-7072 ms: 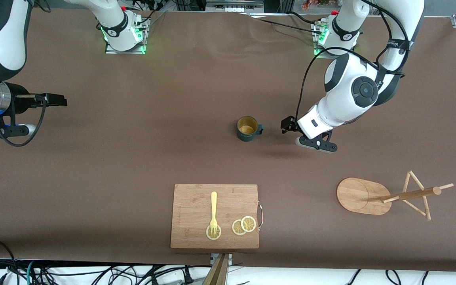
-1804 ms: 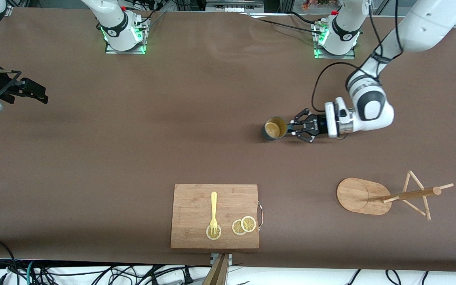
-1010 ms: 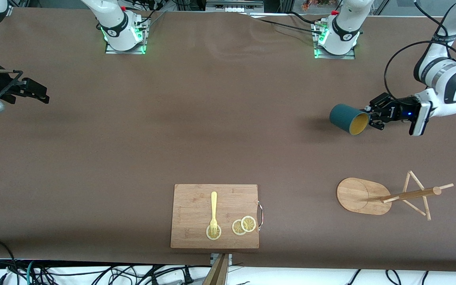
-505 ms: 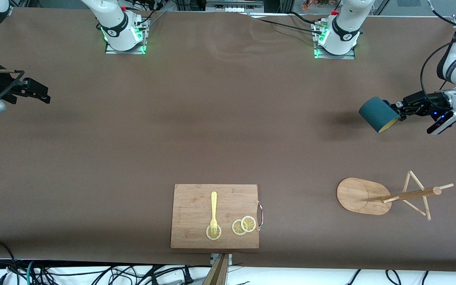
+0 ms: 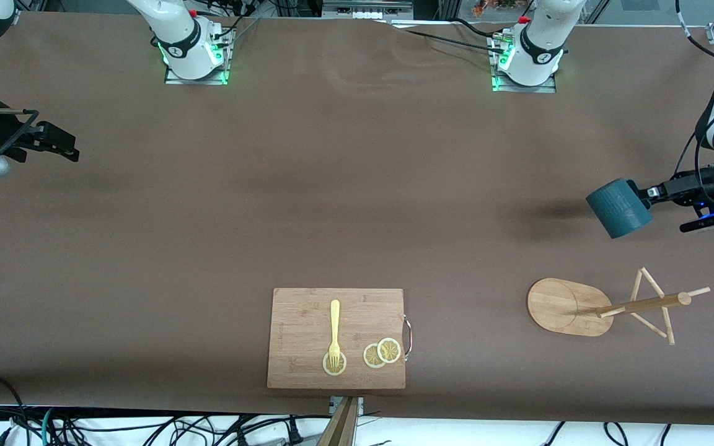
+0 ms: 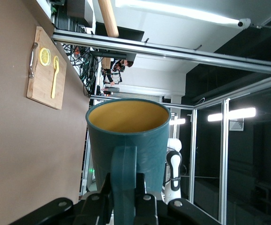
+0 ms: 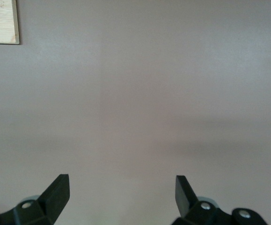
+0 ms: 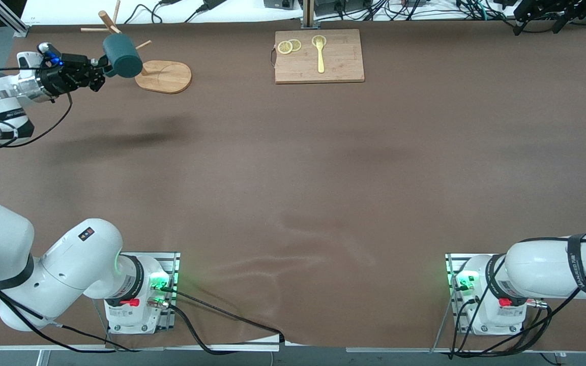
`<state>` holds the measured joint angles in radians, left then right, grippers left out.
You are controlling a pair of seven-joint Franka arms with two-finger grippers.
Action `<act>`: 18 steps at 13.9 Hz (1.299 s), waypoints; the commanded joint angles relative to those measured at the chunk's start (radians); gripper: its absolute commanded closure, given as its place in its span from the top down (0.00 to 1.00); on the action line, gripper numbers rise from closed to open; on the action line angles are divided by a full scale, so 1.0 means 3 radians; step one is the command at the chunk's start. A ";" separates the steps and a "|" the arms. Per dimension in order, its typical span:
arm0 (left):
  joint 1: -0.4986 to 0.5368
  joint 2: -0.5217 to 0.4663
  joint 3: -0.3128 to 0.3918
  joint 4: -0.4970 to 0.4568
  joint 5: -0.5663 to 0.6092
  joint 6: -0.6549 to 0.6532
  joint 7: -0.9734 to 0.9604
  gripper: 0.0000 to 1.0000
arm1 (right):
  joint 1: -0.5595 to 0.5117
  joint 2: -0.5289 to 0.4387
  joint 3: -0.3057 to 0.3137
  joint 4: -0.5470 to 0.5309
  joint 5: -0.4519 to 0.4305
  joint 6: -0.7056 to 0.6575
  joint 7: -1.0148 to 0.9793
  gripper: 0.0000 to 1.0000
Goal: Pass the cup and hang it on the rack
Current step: 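Lower the mug handle onto a rack peg with the left gripper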
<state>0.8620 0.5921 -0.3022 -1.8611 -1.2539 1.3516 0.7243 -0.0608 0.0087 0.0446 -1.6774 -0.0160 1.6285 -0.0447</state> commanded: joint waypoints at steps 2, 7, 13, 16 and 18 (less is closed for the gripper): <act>-0.0168 0.0301 0.0051 0.0389 -0.0181 0.0004 -0.0338 0.00 | 0.0008 -0.0014 0.0005 0.0028 0.0013 -0.0044 0.0037 1.00; -0.0168 0.0511 0.0056 0.0533 -0.0248 0.0010 -0.0502 0.00 | 0.0008 -0.0014 0.0005 0.0028 0.0013 -0.0044 0.0037 1.00; -0.0133 0.0562 0.0122 0.0651 -0.0259 0.0004 -0.0870 0.00 | 0.0014 -0.0014 0.0005 0.0028 0.0013 -0.0049 0.0037 1.00; -0.0163 0.0725 0.0184 0.0870 -0.0259 0.0010 -0.0875 0.00 | 0.0008 -0.0014 0.0005 0.0028 0.0013 -0.0059 0.0037 1.00; -0.0163 0.0783 0.0194 0.0906 -0.0259 0.0010 -0.0875 0.00 | 0.0008 -0.0014 0.0005 0.0028 0.0013 -0.0064 0.0037 1.00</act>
<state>0.8260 0.7830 -0.2528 -1.6462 -1.3017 1.3667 0.4830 -0.0607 0.0087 0.0447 -1.6773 -0.0160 1.6245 -0.0445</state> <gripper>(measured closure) 0.789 0.000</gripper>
